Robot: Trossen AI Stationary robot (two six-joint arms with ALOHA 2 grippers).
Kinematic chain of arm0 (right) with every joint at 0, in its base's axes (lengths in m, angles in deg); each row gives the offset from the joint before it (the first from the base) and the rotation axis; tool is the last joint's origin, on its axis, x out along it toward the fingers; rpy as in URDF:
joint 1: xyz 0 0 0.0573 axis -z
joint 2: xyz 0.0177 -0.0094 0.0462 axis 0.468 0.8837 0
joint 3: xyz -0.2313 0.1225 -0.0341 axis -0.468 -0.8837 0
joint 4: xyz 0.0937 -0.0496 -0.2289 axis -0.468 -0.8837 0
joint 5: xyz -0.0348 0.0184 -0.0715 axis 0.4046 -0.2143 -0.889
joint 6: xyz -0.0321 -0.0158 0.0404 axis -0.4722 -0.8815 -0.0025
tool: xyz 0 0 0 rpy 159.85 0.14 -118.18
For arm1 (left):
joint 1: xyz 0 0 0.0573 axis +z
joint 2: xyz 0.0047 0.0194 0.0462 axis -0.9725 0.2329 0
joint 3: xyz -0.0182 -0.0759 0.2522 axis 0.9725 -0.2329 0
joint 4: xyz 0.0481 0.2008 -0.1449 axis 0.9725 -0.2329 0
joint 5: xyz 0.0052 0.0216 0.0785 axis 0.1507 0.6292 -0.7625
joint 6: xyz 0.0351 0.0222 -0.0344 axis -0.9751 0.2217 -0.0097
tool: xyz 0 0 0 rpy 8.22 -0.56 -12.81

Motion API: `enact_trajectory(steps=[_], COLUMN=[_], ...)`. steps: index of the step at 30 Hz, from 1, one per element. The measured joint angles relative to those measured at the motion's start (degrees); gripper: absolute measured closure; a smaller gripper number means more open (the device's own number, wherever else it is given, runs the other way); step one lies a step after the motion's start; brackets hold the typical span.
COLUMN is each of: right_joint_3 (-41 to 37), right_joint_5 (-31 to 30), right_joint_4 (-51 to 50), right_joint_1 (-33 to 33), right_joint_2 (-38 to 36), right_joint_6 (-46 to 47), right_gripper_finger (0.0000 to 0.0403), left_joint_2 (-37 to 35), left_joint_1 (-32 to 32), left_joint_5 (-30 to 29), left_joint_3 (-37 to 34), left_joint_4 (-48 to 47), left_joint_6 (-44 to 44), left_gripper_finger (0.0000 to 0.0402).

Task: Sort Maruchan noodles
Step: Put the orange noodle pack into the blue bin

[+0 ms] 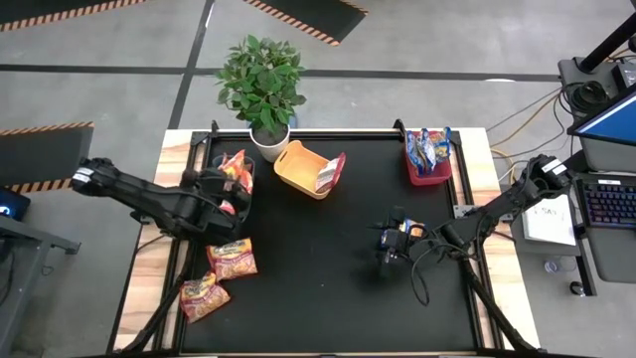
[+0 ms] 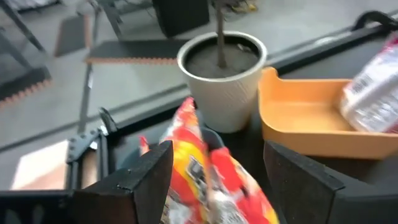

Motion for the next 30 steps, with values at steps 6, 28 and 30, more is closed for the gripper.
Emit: enact_trajectory(steps=[6, 28, 30], right_joint_3=[0.0, 0.25, 0.68], right_joint_5=[0.01, -0.05, -0.03], right_joint_4=[-0.05, -0.01, 0.01], right_joint_1=[0.0, 0.61, 0.61], right_joint_2=[0.0, 0.0, 0.0], right_joint_6=[0.07, 0.67, 1.43], right_gripper_finger=[0.0133, 0.0133, 0.0133], left_joint_2=[-0.1, -0.25, -0.19], left_joint_1=[2.74, 7.69, 6.67], left_joint_5=[-6.93, 6.0, 6.0], left_joint_3=[-4.92, -10.04, -6.94], left_joint_4=[-0.9, 5.72, 5.9], left_joint_6=[4.62, 4.12, 0.66], left_gripper_finger=[0.0169, 0.017, 0.017])
